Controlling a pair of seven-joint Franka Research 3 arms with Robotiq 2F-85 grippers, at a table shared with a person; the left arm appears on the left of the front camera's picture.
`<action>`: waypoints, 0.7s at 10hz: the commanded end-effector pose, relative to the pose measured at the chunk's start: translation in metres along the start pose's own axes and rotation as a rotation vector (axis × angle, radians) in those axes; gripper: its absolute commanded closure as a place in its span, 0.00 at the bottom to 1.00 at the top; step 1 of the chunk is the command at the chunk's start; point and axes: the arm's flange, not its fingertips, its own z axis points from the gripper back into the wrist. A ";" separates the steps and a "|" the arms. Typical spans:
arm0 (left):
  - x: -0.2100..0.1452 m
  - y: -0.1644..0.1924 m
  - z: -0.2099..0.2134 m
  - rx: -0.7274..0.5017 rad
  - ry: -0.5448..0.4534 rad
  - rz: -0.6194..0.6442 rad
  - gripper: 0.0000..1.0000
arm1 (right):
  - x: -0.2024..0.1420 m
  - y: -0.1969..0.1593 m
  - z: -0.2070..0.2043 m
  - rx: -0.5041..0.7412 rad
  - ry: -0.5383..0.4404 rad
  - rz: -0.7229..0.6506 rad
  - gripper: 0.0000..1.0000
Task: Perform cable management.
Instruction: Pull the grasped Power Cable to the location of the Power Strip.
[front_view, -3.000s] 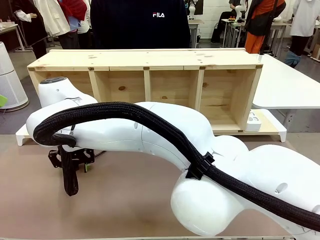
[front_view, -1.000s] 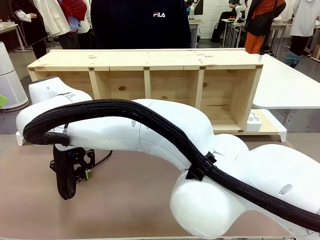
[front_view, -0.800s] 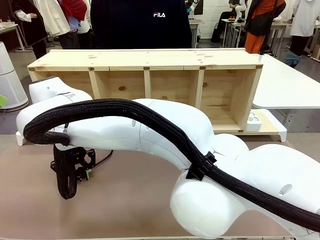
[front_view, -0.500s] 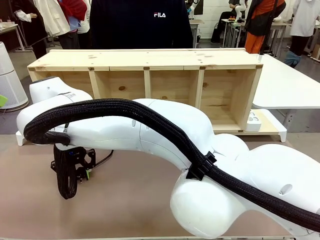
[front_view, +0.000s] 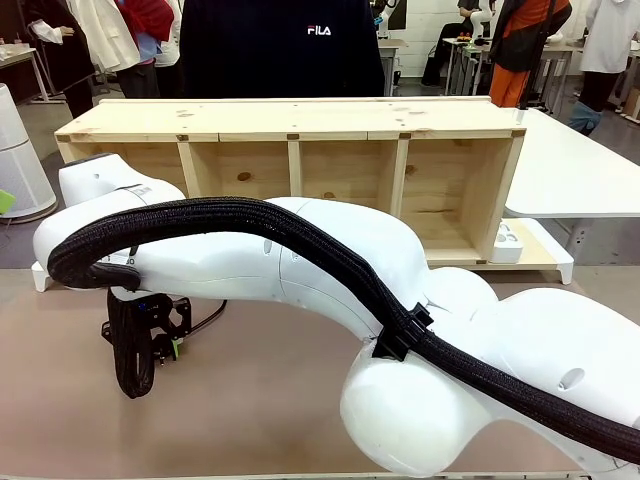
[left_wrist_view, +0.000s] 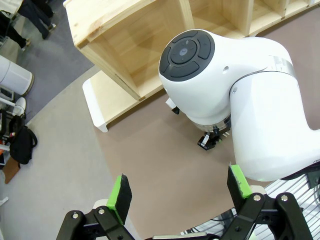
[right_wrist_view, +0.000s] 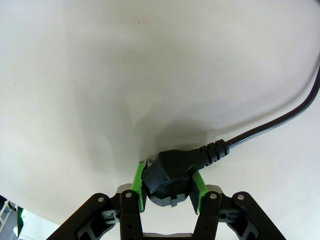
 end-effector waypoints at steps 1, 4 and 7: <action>0.000 -0.001 -0.002 -0.002 -0.011 0.020 0.00 | 0.000 0.001 0.000 0.001 -0.002 -0.010 0.78; 0.000 -0.001 -0.002 -0.002 -0.011 0.020 0.00 | 0.000 0.001 0.000 0.001 -0.002 -0.010 0.78; 0.000 -0.001 -0.002 -0.002 -0.011 0.020 0.00 | -0.036 -0.017 0.004 -0.005 -0.032 -0.030 0.59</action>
